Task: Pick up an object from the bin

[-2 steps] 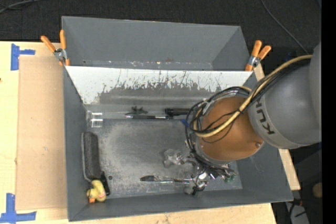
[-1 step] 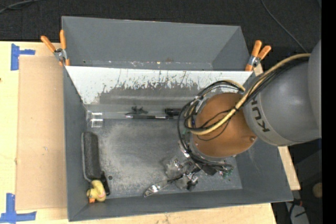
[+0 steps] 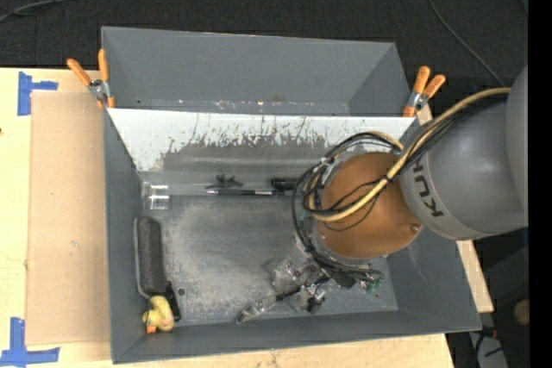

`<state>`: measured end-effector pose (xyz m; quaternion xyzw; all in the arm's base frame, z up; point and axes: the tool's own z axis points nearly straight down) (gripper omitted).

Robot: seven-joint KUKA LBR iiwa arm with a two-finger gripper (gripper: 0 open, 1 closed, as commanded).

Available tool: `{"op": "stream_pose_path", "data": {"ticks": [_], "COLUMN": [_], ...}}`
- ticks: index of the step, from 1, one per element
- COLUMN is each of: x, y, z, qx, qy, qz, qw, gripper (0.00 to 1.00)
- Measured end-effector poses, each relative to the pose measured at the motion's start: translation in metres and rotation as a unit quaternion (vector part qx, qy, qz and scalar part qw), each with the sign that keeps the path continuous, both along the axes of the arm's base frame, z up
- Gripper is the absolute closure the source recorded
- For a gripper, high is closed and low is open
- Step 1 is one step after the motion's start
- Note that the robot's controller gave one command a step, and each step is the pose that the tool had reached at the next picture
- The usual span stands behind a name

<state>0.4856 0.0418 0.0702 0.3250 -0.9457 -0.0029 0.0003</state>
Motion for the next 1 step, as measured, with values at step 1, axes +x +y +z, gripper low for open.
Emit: {"op": "stream_pose_path", "data": {"ticks": [1], "x": [-0.0009], "y": [0.0005], "z": [0.0144], "qx": [0.0], "qy": [0.0016], "qz": [-0.001], "qw": [1.0], "gripper": [1.0]}}
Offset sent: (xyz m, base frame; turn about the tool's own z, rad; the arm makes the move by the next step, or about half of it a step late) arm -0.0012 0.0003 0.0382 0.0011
